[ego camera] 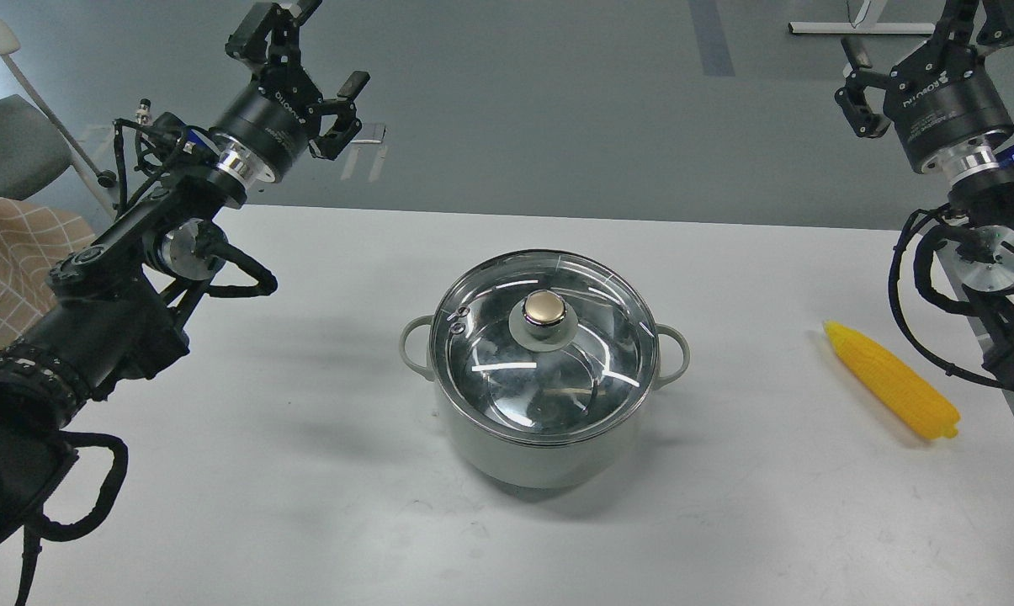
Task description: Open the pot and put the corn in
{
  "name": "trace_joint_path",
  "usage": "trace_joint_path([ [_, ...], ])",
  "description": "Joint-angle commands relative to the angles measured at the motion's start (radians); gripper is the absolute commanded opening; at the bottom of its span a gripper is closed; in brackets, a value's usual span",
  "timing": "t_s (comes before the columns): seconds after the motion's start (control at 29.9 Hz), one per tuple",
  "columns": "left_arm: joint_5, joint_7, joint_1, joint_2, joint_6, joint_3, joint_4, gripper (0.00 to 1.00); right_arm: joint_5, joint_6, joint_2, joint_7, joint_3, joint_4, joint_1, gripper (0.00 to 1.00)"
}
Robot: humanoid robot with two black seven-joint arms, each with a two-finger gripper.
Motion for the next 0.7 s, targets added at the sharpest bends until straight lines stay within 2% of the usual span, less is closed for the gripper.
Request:
trace_joint_path([
  [0.0, 0.0, 0.002, 0.022, 0.023, 0.0, 0.0, -0.081, 0.98, -0.001, 0.002, 0.008, 0.0, 0.0, 0.002, 0.0, 1.0],
  [0.1, 0.0, -0.011, 0.034, 0.024, 0.0, 0.001, -0.104, 0.98, -0.001, 0.003, 0.008, 0.0, 0.0, 0.003, 0.0, 1.0],
  [0.17, 0.0, 0.004, 0.035, 0.023, 0.0, 0.0, -0.103, 0.98, -0.001, 0.002, 0.008, 0.0, 0.0, 0.003, 0.0, 1.0],
  [0.33, 0.0, 0.008, 0.035, 0.023, 0.0, 0.0, -0.105, 0.98, -0.002, 0.001, 0.008, 0.0, 0.0, 0.005, 0.0, 1.0],
  [0.67, -0.001, -0.005, 0.035, 0.035, 0.0, -0.002, -0.105, 0.98, -0.004, 0.001, 0.016, 0.0, -0.002, 0.005, 0.0, 1.0],
])
